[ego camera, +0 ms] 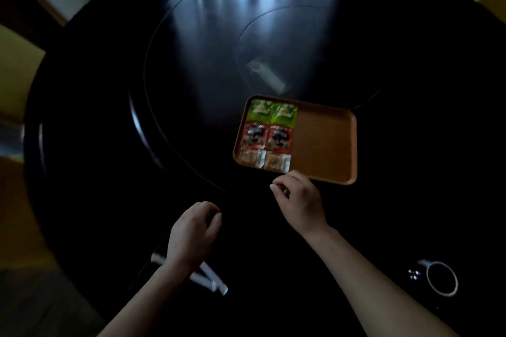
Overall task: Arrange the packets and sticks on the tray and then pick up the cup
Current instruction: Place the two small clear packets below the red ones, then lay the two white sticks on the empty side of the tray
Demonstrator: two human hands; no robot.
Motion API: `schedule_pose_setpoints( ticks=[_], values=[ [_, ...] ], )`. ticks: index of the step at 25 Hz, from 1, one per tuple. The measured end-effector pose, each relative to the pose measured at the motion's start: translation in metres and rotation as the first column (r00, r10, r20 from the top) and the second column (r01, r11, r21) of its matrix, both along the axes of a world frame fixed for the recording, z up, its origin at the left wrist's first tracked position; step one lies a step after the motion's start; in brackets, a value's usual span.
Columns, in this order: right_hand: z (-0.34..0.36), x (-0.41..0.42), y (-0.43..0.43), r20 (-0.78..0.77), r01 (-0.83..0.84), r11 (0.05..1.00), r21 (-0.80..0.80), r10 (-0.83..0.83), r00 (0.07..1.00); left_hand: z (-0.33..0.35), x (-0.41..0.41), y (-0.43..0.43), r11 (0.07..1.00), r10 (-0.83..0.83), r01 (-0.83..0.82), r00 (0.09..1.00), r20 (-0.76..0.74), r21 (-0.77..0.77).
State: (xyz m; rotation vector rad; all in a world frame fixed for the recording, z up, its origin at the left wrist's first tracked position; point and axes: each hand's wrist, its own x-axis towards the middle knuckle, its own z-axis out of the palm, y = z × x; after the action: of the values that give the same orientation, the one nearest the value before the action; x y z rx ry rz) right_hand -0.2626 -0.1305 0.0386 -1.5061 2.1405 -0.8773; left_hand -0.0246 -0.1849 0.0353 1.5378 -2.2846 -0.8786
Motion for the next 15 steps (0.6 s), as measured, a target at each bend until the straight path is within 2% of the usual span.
schedule_pose_setpoints(
  ticks=[3, 6, 9, 15],
  values=[
    [-0.003, 0.037, 0.026, 0.138, -0.175, 0.977, 0.119, 0.159, 0.978, -0.004, 0.054, 0.046, 0.96, 0.238, -0.247, 0.968, 0.081, 0.131],
    [-0.016, 0.086, 0.05, 0.151, -0.302, 0.935, 0.188, 0.276, 0.949, -0.007, 0.092, 0.079, 0.808, 0.479, -0.497, 0.867, 0.139, 0.315],
    [-0.028, 0.127, 0.059, 0.086, -0.319, 0.918, 0.233, 0.308, 0.948, -0.014, 0.107, 0.088, 0.715, 0.549, -0.601, 0.799, 0.247, 0.357],
    [-0.033, 0.167, 0.053, 0.005, -0.302, 0.883, 0.36, 0.322, 0.947, -0.012, 0.087, 0.076, 0.687, 0.559, -0.664, 0.743, 0.369, 0.296]
  ],
)
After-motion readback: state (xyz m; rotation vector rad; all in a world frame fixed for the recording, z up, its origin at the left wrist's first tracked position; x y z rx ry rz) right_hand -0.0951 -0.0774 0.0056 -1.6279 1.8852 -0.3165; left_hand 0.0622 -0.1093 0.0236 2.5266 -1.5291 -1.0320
